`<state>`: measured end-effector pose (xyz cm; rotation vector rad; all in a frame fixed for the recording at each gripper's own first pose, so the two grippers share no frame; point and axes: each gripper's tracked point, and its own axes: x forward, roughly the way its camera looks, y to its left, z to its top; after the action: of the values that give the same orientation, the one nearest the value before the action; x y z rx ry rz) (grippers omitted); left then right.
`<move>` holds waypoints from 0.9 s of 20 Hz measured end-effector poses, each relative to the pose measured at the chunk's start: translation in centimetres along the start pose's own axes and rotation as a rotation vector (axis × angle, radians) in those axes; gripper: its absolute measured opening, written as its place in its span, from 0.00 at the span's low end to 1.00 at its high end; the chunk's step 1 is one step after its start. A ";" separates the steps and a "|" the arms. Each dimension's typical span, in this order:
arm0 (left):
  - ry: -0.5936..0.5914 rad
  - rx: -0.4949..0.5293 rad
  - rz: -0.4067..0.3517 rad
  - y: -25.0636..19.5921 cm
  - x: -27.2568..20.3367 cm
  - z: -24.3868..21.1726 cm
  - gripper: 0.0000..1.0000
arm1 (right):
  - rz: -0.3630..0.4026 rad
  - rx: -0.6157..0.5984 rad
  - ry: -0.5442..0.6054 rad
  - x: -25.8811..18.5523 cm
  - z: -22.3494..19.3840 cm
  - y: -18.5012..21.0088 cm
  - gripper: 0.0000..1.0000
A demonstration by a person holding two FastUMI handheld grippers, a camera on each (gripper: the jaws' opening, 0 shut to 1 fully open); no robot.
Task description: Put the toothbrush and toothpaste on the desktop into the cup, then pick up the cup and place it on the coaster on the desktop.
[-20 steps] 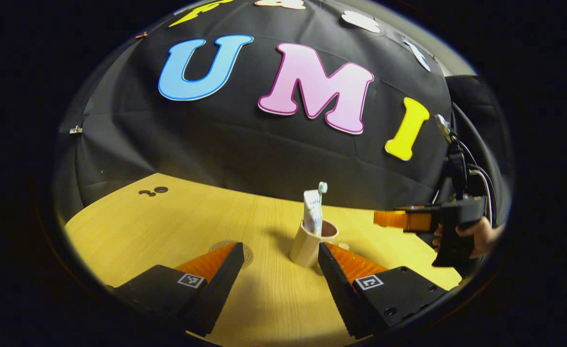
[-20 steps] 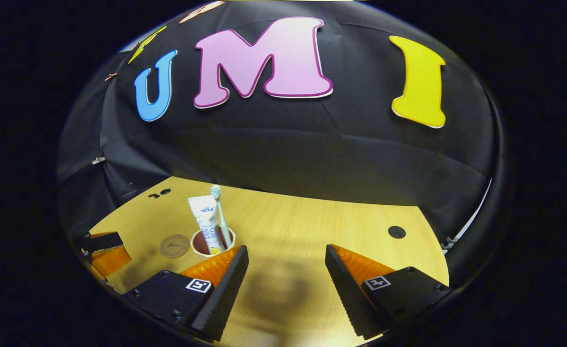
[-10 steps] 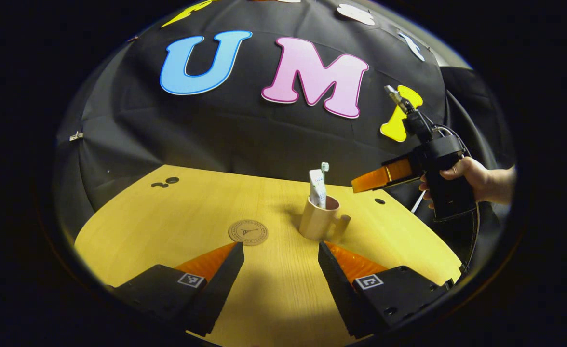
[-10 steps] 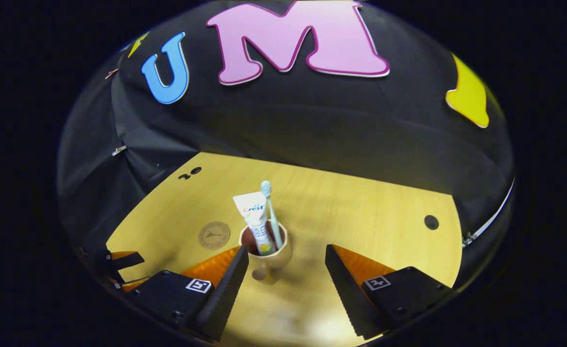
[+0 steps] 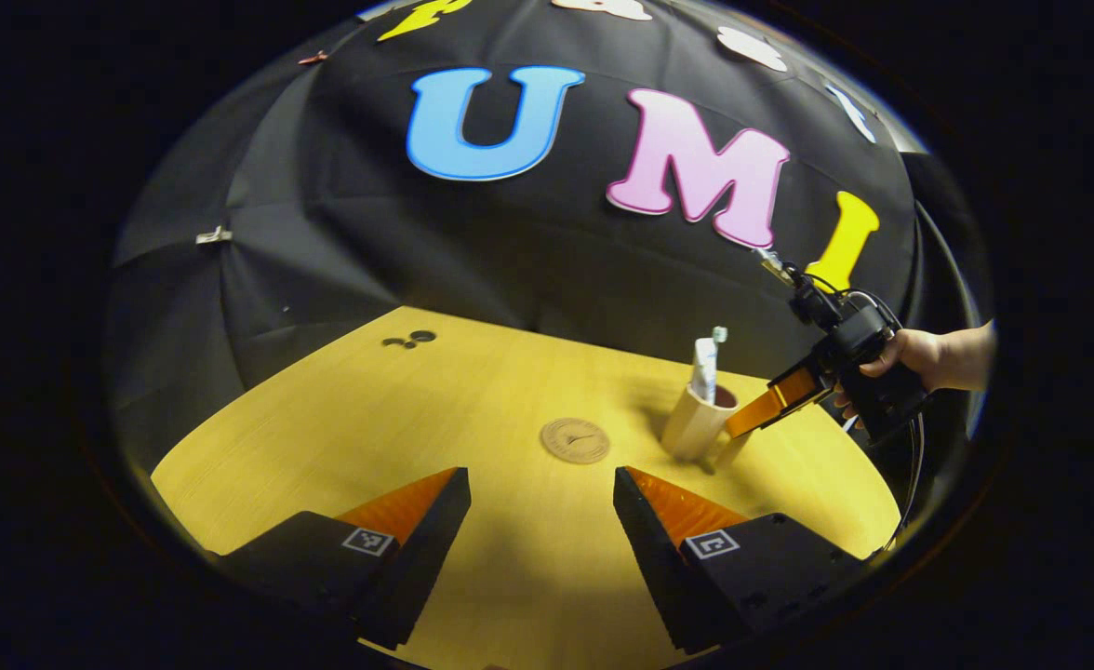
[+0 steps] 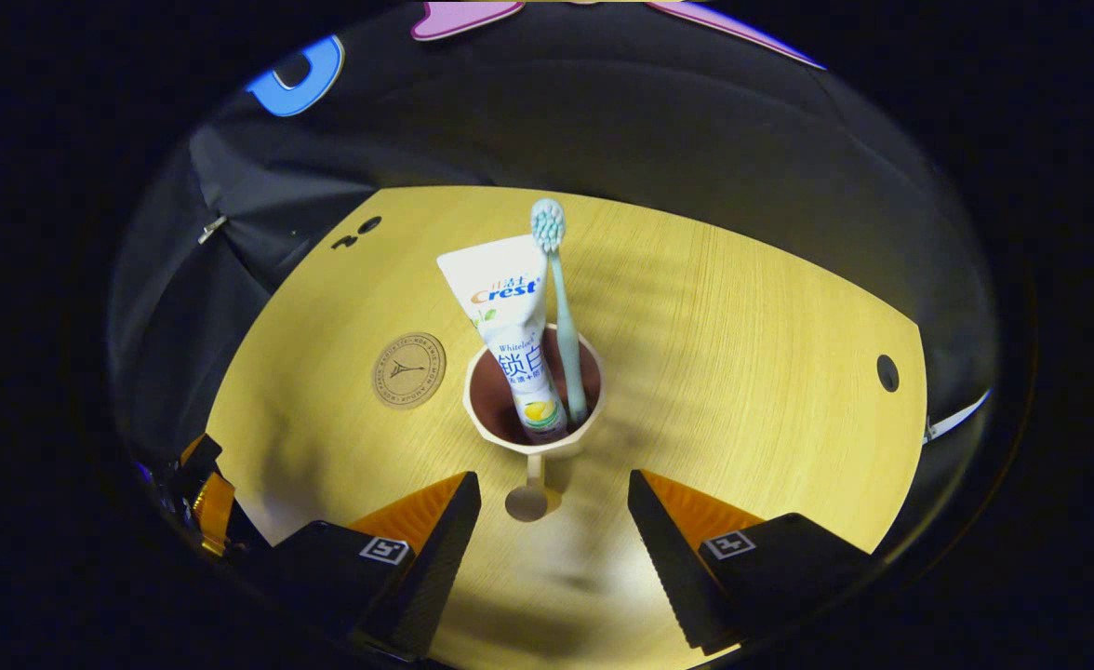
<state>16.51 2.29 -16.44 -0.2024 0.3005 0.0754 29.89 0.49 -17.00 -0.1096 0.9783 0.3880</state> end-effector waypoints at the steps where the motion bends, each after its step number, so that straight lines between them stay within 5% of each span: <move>1: 0.016 -0.015 0.024 1.1 -0.4 -0.6 0.97 | 0.004 0.011 0.030 0.4 -0.4 0.3 0.98; 6: 0.073 -0.054 0.130 5.7 -2.7 -2.4 0.98 | 0.027 0.009 0.116 1.8 -1.2 1.6 0.97; 12: 0.121 -0.052 0.151 6.3 -3.9 -3.7 0.98 | 0.011 -0.019 0.173 2.5 -1.9 1.7 0.94; 15: 0.136 -0.040 0.132 5.5 -4.0 -4.1 0.98 | -0.003 -0.006 0.172 2.6 -1.8 1.5 0.89; 16: 0.142 -0.039 0.127 5.3 -4.0 -4.4 0.98 | -0.005 0.002 0.175 2.5 -1.8 1.6 0.77; 18: 0.151 -0.044 0.116 4.8 -3.9 -4.6 0.98 | -0.003 0.012 0.178 2.6 -1.8 1.7 0.72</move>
<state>10.95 5.87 -20.42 -0.2348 0.4613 0.1819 29.13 2.27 -20.04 -0.1371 1.1559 0.3738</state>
